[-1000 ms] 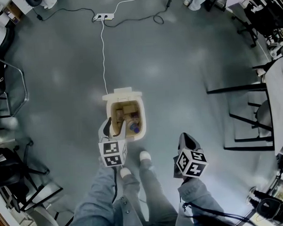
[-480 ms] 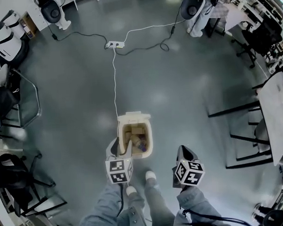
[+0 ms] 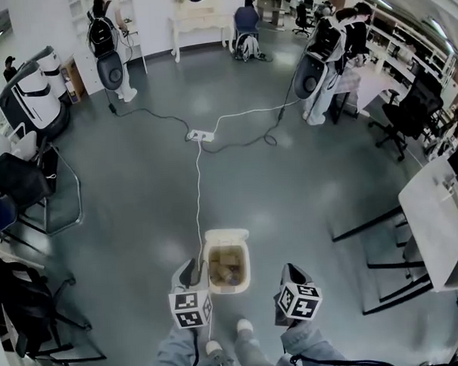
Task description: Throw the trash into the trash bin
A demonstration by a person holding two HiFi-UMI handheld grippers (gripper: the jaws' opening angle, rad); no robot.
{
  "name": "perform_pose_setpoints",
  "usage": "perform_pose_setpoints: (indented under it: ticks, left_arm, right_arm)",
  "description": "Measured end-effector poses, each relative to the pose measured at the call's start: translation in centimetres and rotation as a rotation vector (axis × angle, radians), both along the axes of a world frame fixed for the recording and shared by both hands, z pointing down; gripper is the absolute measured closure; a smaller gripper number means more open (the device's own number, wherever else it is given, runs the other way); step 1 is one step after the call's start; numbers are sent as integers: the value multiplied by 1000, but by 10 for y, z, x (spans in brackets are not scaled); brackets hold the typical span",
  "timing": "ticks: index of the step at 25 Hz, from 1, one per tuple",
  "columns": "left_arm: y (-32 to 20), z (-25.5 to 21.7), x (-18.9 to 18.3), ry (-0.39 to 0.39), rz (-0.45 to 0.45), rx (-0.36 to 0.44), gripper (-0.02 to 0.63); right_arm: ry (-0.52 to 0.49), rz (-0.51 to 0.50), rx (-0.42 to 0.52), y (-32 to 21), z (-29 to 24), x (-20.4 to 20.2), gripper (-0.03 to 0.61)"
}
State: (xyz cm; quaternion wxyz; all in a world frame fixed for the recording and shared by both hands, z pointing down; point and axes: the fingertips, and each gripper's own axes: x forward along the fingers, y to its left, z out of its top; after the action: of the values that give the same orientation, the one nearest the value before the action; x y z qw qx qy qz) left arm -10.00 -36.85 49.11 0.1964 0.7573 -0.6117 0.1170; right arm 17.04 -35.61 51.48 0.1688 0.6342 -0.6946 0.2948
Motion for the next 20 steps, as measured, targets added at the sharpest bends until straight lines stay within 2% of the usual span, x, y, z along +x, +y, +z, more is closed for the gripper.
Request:
perform_pose_setpoints:
  ticks: [11, 20]
  left_arm:
    - [59, -80, -32, -16, -66, 91, 601]
    - [79, -133, -46, -56, -87, 172, 604]
  right_arm:
    - [-17, -76, 129, 26, -75, -38, 575]
    - [19, -162, 234, 32, -129, -65, 575]
